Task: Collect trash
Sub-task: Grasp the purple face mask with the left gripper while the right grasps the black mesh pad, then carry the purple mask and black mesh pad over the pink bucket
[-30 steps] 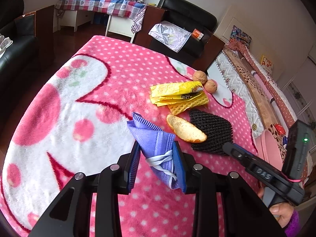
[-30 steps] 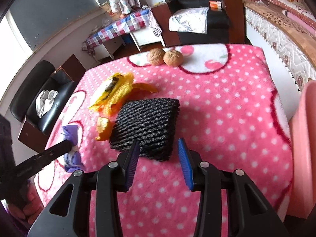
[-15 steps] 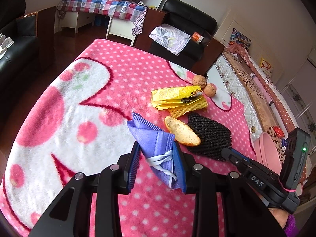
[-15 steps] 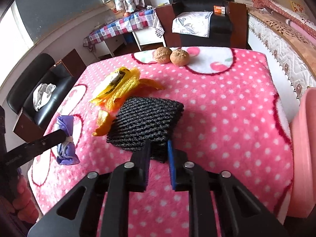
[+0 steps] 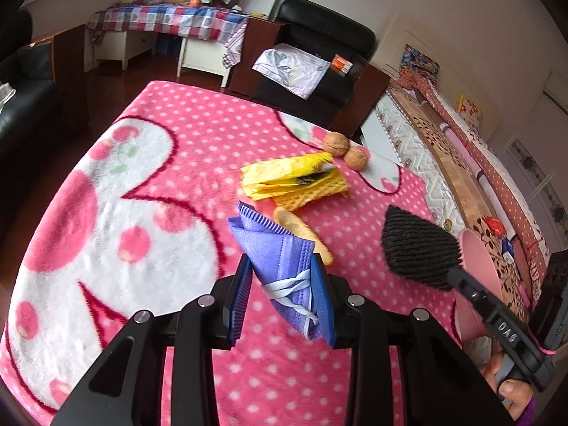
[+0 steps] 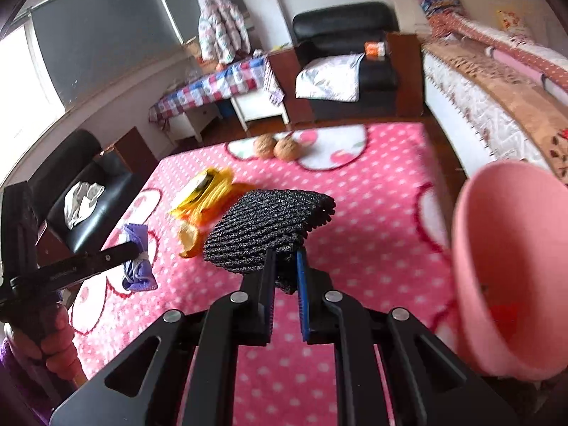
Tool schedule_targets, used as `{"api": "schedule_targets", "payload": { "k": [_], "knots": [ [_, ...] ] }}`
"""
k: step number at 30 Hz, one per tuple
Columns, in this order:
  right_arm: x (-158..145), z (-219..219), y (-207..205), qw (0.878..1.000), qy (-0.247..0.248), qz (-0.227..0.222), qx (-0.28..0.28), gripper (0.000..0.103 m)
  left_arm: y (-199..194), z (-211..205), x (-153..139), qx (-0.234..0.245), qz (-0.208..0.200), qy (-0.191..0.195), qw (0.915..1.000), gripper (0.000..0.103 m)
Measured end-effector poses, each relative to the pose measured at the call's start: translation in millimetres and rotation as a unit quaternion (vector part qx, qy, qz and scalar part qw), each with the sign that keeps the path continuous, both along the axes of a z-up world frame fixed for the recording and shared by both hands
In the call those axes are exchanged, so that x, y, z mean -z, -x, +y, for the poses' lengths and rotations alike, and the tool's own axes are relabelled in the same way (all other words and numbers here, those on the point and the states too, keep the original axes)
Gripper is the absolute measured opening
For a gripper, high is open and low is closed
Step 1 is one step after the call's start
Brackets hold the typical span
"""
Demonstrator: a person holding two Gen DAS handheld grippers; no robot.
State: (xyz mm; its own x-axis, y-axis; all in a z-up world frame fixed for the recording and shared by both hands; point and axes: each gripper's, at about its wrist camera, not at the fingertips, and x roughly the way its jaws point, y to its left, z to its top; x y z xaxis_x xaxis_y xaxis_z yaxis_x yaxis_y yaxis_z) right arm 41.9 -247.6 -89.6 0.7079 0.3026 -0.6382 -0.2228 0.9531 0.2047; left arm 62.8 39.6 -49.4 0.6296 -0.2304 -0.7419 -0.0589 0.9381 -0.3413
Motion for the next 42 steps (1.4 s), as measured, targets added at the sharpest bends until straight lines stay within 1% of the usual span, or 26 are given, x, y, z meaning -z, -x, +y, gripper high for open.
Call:
{"api": "schedule_targets", "payload": {
  "k": [2, 8, 19, 22, 27, 31, 37, 42],
  "knots": [
    [-7.1, -12.7, 6.5, 1.0, -0.002, -0.015, 0.015, 0.011, -1.9, -9.1, -3.2, 0.011, -0.002, -0.004, 0.9999, 0.032],
    [-20.3, -50.0, 18.4, 0.997, -0.011, -0.037, 0.061, 0.011, -7.5, -42.4, -15.9, 0.059, -0.018, -0.021, 0.9979, 0.032],
    [-24.1, -108.5, 37.6, 0.99, -0.018, -0.051, 0.132, 0.012, -20.8, -116.7, -38.3, 0.138, -0.05, -0.028, 0.9887, 0.032],
    [-23.3, -123.8, 43.9, 0.987, -0.016, -0.052, 0.153, 0.011, -23.0, -140.6, -43.0, 0.164, -0.058, -0.03, 0.9843, 0.032],
    [-20.1, -147.4, 54.2, 0.981, -0.025, -0.054, 0.183, 0.012, -22.9, -181.4, -51.2, 0.21, -0.078, -0.038, 0.9739, 0.032],
    [-19.3, -161.7, 60.6, 0.978, -0.028, -0.056, 0.197, 0.012, -23.7, -208.2, -53.7, 0.233, -0.085, -0.043, 0.9677, 0.033],
    [-15.4, -177.4, 69.7, 0.974, -0.033, -0.055, 0.217, 0.012, -23.7, -243.8, -50.0, 0.264, -0.084, -0.052, 0.9594, 0.033],
    [-10.8, -190.0, 77.7, 0.971, -0.037, -0.048, 0.232, 0.012, -24.5, -273.6, -42.2, 0.287, -0.08, -0.067, 0.9521, 0.033]
  ]
}}
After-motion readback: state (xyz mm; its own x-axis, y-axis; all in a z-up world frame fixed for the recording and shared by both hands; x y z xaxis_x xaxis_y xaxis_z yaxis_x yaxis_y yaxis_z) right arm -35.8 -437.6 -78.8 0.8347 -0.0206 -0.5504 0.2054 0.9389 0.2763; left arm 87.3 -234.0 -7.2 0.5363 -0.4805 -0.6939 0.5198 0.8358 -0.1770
